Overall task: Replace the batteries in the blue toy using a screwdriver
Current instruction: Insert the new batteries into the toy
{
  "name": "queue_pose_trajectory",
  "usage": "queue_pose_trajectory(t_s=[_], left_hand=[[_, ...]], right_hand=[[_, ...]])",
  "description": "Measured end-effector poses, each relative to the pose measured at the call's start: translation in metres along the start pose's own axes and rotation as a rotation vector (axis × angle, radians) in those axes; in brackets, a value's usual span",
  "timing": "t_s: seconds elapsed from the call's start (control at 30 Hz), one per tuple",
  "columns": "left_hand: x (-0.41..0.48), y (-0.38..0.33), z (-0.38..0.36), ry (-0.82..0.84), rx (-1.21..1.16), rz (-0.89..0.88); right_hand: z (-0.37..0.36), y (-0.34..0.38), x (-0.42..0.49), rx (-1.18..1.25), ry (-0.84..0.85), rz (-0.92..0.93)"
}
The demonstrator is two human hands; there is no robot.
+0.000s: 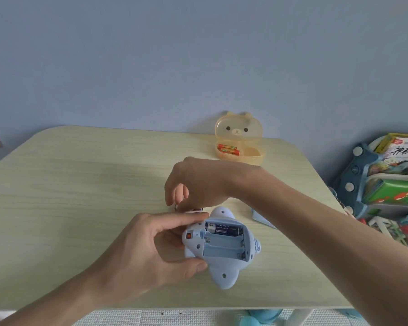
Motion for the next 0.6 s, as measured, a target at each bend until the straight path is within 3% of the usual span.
queue_pose_trajectory(t_s=[0.13,0.3,0.43,0.6], left_hand=[[0.000,0.003,0.000,0.018,0.027,0.007],[0.000,0.008,0.001,0.019,0.049,0.056],[0.001,0.010,0.001,0.020,0.049,0.062],[0.001,0.009,0.001,0.006,0.029,0.038]], right_hand=[[0.018,-0.006,-0.020,0.082,-0.139,-0.004],[0.038,-0.025,-0.094,0.388,-0.439,0.010],[0.009,-0.022,-0.150,0.615,-0.602,0.009],[-0.032,-0.015,-0.171,0.709,-0.683,-0.021]])
Point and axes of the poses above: each hand's wrist, its own x-axis towards the middle knuckle, its own z-axis out of the back of the hand, y = z × x, the point moved 3 cm from there along x, towards the middle knuckle, and after that the axes turned 2 degrees about -y, right-handed, at the moved point
